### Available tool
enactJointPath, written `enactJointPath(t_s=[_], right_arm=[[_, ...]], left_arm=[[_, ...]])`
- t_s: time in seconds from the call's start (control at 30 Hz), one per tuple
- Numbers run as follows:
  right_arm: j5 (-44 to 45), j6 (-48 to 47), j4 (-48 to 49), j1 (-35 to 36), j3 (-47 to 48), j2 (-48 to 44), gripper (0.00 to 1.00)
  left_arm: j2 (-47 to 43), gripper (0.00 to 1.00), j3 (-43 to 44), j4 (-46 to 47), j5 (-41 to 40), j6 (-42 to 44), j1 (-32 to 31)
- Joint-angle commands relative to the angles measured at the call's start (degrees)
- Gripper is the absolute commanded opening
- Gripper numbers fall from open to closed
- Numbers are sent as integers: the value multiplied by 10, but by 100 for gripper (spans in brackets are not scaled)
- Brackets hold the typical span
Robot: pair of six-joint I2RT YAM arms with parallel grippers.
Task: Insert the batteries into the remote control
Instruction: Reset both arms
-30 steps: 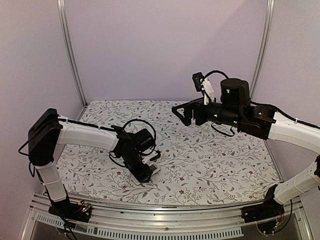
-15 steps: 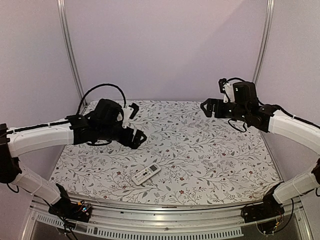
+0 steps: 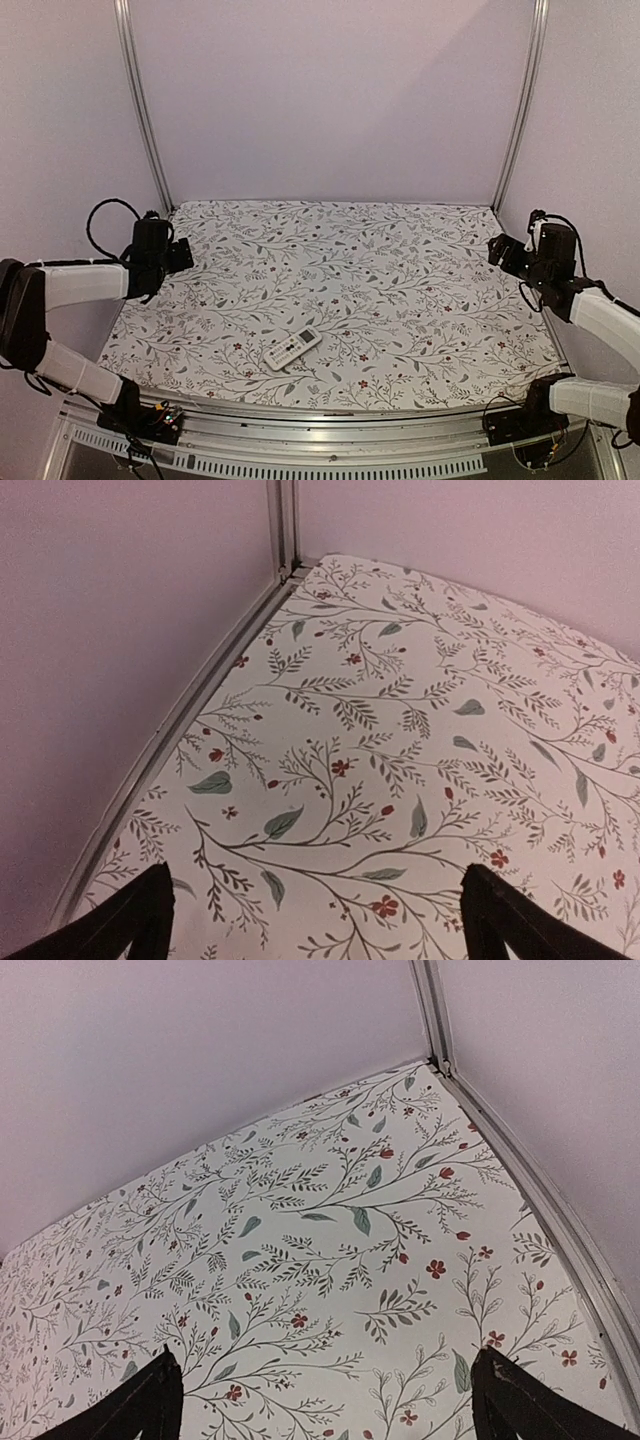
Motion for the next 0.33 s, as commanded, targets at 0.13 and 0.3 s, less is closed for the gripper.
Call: enactJointPath(t_s=[0.13,0.3], right_arm=[[85,59,69,-3,-57,-13,99],[88,59,69,-3,-57,5,99]], left_arm=[[1,100,-67,215,-77,89,28],[3,100,-112,280,-76,104,37]])
